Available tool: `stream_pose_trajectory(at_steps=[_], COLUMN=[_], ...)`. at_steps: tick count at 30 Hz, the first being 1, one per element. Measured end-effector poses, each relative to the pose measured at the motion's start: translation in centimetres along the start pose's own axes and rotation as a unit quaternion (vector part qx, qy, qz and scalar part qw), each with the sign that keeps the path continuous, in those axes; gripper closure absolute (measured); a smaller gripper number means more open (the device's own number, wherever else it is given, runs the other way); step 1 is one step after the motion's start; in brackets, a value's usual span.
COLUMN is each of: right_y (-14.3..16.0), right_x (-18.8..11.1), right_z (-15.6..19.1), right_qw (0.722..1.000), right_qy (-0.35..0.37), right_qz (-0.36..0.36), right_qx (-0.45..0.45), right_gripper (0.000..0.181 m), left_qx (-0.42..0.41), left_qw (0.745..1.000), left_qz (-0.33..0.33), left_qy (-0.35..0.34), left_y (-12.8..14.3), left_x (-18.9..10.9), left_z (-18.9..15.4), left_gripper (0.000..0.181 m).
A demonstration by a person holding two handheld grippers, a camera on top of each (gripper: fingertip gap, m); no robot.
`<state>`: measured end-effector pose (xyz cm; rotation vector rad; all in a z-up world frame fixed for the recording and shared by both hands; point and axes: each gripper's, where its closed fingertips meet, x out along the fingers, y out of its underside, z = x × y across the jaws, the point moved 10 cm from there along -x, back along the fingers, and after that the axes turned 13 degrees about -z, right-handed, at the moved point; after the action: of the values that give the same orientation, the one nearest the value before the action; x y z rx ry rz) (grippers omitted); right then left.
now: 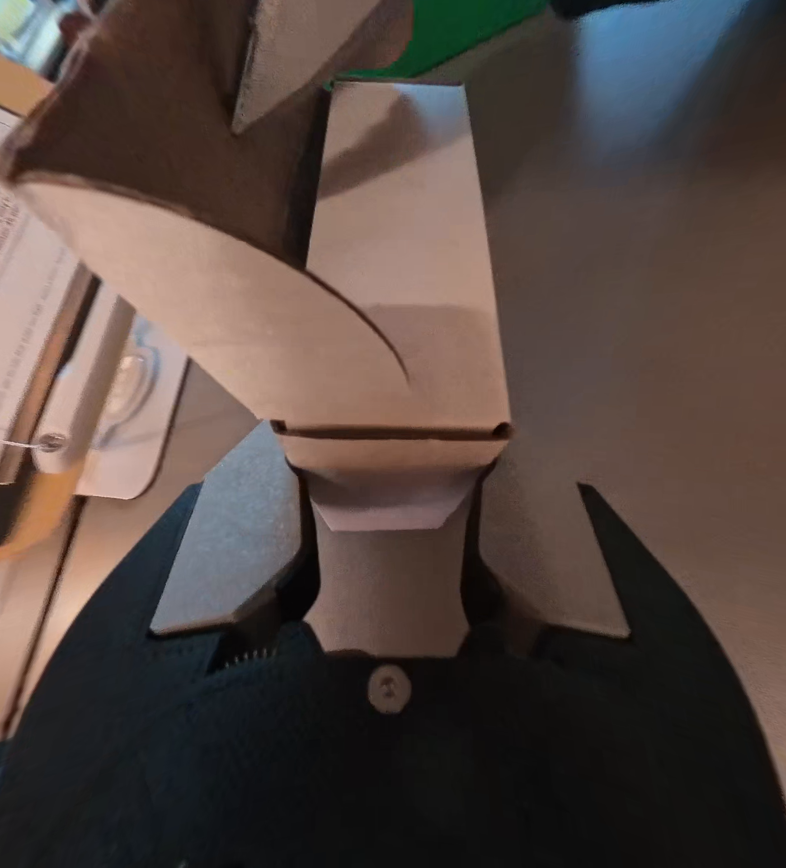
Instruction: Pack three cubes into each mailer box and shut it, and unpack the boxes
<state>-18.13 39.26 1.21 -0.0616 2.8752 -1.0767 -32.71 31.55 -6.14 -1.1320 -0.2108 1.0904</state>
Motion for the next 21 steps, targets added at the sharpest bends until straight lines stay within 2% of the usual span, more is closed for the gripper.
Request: stream_pose_trajectory(at_steps=[5,7,8,10,13,16,19,21], right_y=[0.4,0.7,1.2,2.8,4.8,5.2,4.2,3.3], right_x=[0.0,-0.5,-1.0,-2.2,-3.0,-3.5,-4.4,-4.8], right_z=[-0.7,-1.6,-2.2,-3.7,-4.9,-5.7,-5.8,-5.0], right_qw=[0.997,0.994,0.994,0.992,0.984,0.973,0.964,0.948], right_qy=[-0.016,-0.010,0.020,0.082,0.085,0.081,0.034,-0.069], right_qz=[-0.017,-0.027,-0.020,0.003,-0.001,-0.027,-0.103,-0.160], right_qx=[0.069,0.101,0.109,0.092,0.154,0.214,0.245,0.268], right_gripper=[0.150,0.151,0.181,0.181,0.181,0.181,0.179,0.181], left_qx=[0.092,0.124,0.133,0.141,0.110,0.082,0.059,0.049], left_qw=[0.995,0.991,0.990,0.989,0.993,0.996,0.997,0.998], left_qz=[0.020,0.022,0.025,0.028,0.019,0.017,0.031,0.027], left_qy=[-0.040,-0.044,-0.043,-0.042,-0.037,-0.034,-0.036,-0.041], left_y=[0.3,0.3,0.4,0.9,0.9,1.3,2.2,2.4], left_x=[-0.3,-0.3,-0.3,-0.4,-0.4,-0.4,-0.3,-0.3], left_z=[0.0,-0.2,-0.3,-0.4,-0.2,0.0,0.5,0.7], left_gripper=[0.108,0.109,0.109,0.109,0.109,0.108,0.109,0.109])
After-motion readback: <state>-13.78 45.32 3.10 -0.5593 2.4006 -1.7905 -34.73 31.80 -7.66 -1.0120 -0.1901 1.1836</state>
